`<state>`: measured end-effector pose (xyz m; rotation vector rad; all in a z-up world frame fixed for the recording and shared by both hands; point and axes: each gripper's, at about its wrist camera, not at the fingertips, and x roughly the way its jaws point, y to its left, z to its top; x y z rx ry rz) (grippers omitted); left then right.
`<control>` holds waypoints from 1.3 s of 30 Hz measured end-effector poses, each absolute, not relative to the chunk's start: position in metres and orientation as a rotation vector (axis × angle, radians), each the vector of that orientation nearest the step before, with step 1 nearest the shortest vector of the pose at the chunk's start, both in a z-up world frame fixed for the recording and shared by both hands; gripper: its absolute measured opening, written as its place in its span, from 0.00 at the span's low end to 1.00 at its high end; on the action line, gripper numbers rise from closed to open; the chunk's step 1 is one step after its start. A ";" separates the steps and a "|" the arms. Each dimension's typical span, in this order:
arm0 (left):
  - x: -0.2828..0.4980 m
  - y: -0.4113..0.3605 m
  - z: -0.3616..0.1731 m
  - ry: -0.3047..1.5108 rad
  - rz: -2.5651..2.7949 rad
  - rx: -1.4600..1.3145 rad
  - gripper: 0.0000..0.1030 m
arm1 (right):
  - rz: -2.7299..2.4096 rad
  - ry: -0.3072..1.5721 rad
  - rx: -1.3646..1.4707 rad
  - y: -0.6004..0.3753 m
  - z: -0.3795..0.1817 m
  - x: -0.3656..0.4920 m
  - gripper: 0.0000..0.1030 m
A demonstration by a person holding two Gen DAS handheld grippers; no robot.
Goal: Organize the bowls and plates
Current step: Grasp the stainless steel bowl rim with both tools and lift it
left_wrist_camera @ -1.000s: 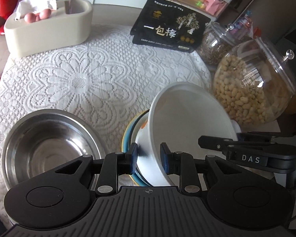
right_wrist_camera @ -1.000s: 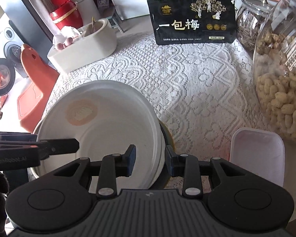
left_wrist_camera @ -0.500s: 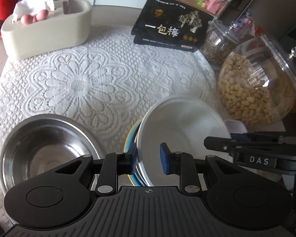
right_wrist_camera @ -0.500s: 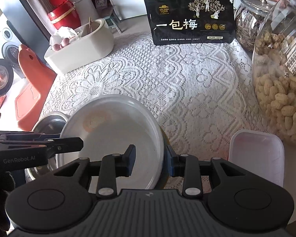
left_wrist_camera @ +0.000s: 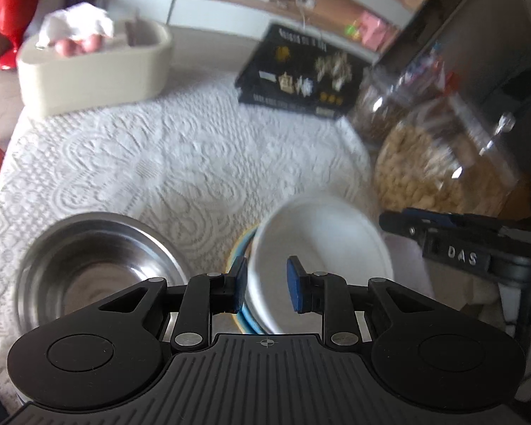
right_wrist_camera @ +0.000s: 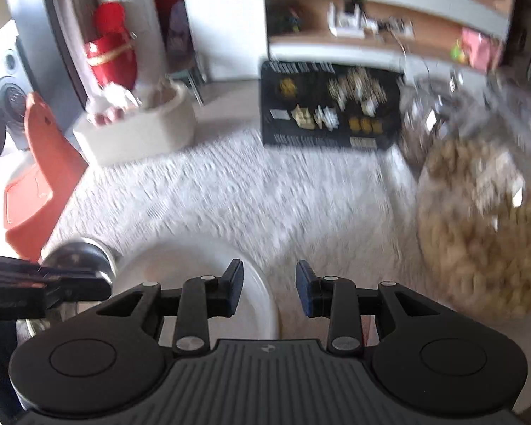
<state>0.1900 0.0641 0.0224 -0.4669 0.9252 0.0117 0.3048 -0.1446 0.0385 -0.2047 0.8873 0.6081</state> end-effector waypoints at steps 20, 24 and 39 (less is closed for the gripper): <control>0.054 0.195 -0.054 0.817 0.414 -0.707 0.31 | 0.803 1.119 -0.514 0.073 -0.038 0.279 0.36; 0.051 0.193 -0.056 0.804 0.418 -0.695 0.31 | 0.775 1.177 -0.548 0.079 -0.056 0.284 0.36; 0.045 0.193 -0.066 0.813 0.353 -0.793 0.37 | 0.811 1.213 -0.596 0.088 -0.074 0.285 0.47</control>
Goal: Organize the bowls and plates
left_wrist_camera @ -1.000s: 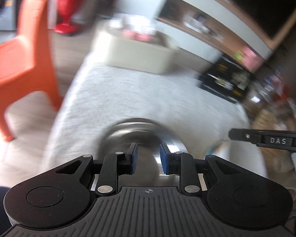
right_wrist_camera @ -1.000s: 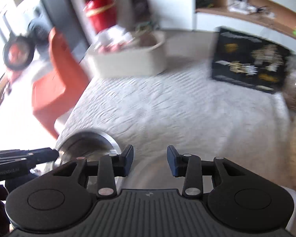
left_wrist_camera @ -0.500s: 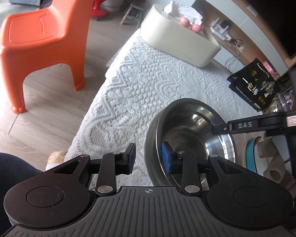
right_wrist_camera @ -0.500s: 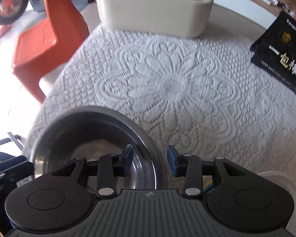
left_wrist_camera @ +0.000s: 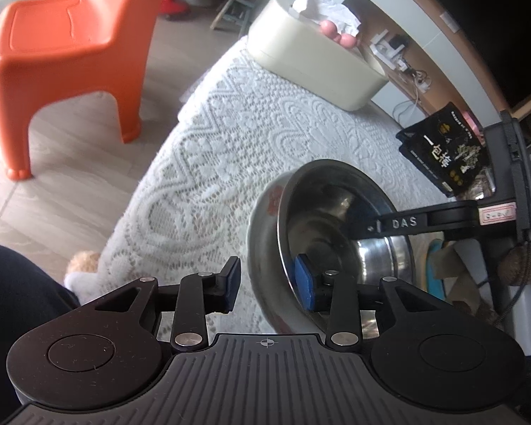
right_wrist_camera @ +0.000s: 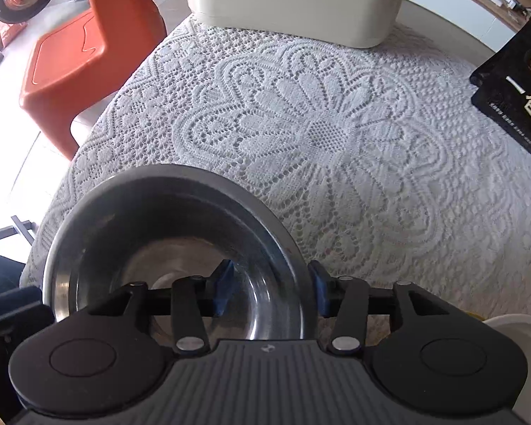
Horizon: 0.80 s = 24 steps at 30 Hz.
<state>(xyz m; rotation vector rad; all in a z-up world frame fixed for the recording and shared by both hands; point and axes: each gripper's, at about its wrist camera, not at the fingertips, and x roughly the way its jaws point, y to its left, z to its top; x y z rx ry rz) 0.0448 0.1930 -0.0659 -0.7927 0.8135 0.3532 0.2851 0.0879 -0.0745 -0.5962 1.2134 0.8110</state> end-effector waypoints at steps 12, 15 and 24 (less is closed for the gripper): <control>0.057 0.185 -0.089 0.878 0.299 -0.864 0.40 | 0.798 1.250 -0.549 0.090 -0.076 0.291 0.51; 0.063 0.185 -0.088 0.896 0.304 -0.839 0.40 | 0.791 1.259 -0.534 0.091 -0.076 0.293 0.52; 0.073 0.205 -0.088 0.883 0.317 -0.846 0.40 | 0.779 1.291 -0.515 0.089 -0.076 0.291 0.57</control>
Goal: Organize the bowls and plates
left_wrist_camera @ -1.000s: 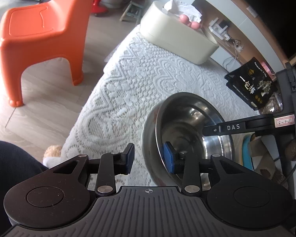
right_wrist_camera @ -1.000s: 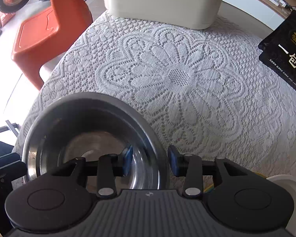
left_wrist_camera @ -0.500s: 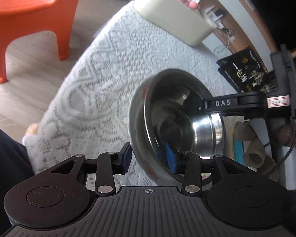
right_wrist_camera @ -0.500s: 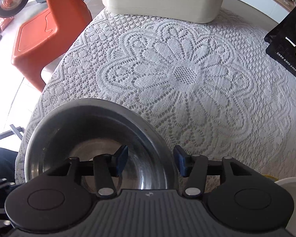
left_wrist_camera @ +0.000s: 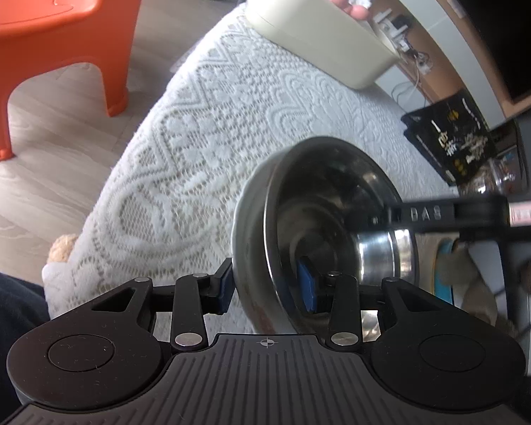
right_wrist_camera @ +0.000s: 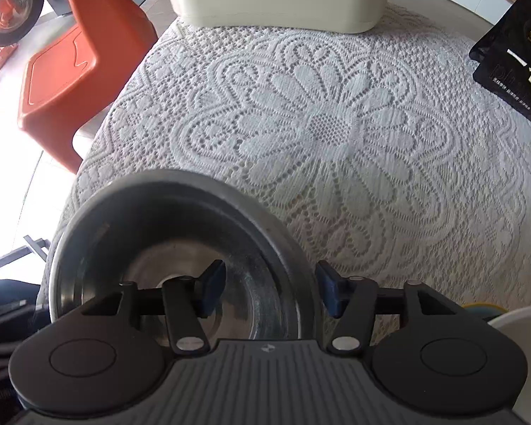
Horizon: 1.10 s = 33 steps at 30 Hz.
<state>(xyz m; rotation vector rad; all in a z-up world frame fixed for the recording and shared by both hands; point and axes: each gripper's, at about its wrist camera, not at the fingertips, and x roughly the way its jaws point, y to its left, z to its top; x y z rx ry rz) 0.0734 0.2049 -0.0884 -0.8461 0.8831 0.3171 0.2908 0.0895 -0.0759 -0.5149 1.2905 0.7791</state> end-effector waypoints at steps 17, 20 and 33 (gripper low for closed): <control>0.057 0.200 -0.027 0.710 0.464 -0.716 0.38 | 0.738 0.956 -0.396 0.050 0.005 0.282 0.58; 0.064 0.184 -0.010 0.688 0.429 -0.690 0.38 | 0.714 0.872 -0.361 0.022 0.025 0.287 0.59; 0.133 0.080 0.016 0.721 0.146 -0.559 0.38 | 0.600 0.808 -0.290 -0.131 0.031 0.294 0.59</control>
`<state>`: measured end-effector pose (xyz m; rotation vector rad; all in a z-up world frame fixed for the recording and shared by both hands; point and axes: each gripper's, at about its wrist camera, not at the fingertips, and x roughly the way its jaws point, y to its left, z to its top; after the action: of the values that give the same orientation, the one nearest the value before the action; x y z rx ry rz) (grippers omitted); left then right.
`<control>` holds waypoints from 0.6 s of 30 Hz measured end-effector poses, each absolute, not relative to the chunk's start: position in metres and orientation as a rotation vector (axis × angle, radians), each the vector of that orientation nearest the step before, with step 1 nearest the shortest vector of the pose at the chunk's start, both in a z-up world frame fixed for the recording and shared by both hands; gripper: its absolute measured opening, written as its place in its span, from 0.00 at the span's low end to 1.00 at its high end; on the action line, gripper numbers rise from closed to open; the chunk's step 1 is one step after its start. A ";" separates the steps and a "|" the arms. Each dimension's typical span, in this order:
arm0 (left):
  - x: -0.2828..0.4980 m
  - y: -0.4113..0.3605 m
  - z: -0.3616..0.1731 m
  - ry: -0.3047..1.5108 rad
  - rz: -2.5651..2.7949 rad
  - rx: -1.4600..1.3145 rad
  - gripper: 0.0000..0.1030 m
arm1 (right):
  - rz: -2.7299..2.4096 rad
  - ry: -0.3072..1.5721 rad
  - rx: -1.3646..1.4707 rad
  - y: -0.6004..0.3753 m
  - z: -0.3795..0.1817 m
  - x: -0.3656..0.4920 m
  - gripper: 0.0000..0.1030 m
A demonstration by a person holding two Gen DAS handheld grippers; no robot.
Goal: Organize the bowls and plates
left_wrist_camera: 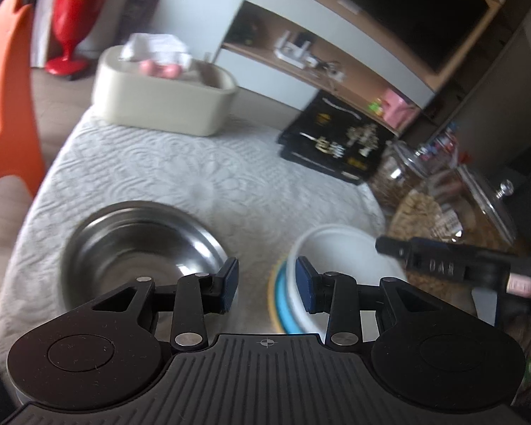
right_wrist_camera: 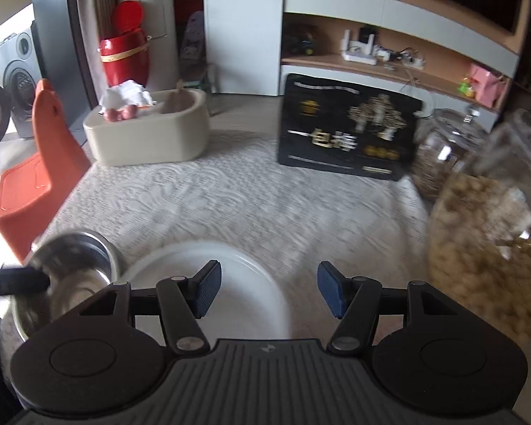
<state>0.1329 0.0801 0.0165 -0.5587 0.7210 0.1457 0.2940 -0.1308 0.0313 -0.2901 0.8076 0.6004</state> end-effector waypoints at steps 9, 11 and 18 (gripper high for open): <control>0.171 0.046 -0.006 0.819 0.157 -0.466 0.38 | 0.636 0.912 -0.280 -0.156 -0.010 0.299 0.59; 0.175 0.046 -0.014 0.847 0.173 -0.452 0.38 | 0.631 0.944 -0.279 -0.155 -0.023 0.301 0.58; 0.182 0.045 -0.028 0.890 0.143 -0.475 0.41 | 0.617 1.009 -0.254 -0.159 -0.047 0.311 0.57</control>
<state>0.1821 0.0450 -0.0280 -0.4751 0.8904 0.1430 0.3114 -0.1589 -0.0471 -0.2544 1.0089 0.6174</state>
